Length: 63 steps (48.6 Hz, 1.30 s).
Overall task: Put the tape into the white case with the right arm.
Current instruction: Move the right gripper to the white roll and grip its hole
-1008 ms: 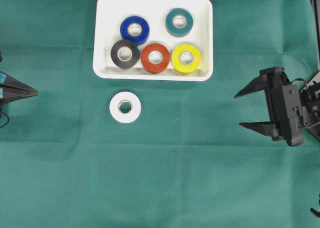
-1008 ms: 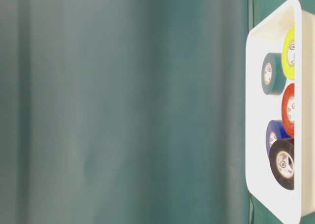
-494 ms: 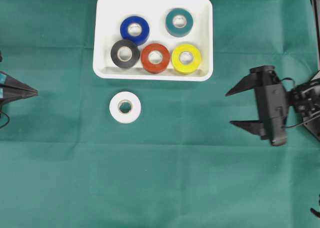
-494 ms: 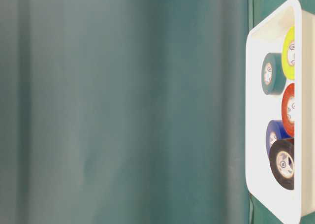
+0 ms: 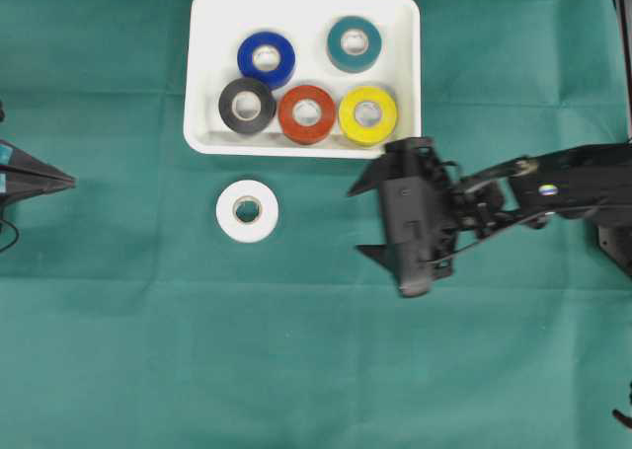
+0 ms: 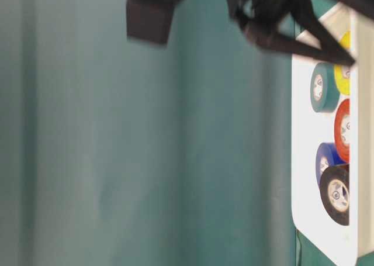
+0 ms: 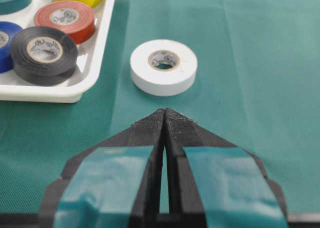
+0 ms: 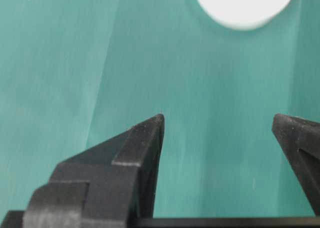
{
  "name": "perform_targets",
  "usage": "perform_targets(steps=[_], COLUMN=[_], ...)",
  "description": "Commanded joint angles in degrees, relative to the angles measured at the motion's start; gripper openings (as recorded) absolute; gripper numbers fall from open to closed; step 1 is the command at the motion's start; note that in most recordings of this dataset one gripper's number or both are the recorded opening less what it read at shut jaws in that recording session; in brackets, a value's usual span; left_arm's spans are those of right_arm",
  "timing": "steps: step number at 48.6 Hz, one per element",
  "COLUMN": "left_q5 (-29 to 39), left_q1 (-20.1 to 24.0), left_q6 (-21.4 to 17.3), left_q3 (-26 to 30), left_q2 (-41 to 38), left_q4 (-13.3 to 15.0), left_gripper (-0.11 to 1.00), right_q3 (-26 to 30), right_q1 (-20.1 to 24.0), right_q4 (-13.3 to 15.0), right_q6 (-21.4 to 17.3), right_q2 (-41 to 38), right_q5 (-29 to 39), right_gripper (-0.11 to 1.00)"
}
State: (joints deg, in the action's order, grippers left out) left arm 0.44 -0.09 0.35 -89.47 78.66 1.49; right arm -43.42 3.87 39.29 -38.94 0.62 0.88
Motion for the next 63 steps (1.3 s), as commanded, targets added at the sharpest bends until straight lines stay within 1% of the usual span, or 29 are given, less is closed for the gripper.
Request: perform_targets(steps=[1, 15, 27, 43, 58, 63], left_q5=[-0.5, -0.5, -0.5, -0.5, -0.5, -0.5], left_q1=[0.1, 0.1, 0.1, 0.1, 0.1, 0.1], left_q6=[0.0, 0.0, 0.0, 0.0, 0.0, 0.0], left_q3=[0.7, 0.6, 0.6, 0.6, 0.6, 0.6], left_q2=[-0.4, -0.4, -0.4, -0.4, -0.4, -0.4], left_q4=[-0.1, 0.0, 0.0, 0.0, 0.0, 0.0], left_gripper=[0.01, 0.01, 0.01, 0.01, 0.01, 0.01], right_q3=[4.2, 13.6, 19.1, 23.6, 24.9, 25.4], right_q1=[0.0, 0.0, 0.0, 0.0, 0.0, 0.0], right_q4=[0.1, 0.1, 0.1, 0.1, 0.0, -0.2], right_q6=[0.1, 0.0, -0.2, -0.2, -0.3, -0.4], right_q2=[-1.5, -9.2, -13.6, -17.8, -19.5, -20.6], right_q5=[-0.5, -1.6, -1.3, -1.0, 3.2, 3.5], right_gripper=[0.69, 0.69, 0.69, 0.69, 0.69, 0.69])
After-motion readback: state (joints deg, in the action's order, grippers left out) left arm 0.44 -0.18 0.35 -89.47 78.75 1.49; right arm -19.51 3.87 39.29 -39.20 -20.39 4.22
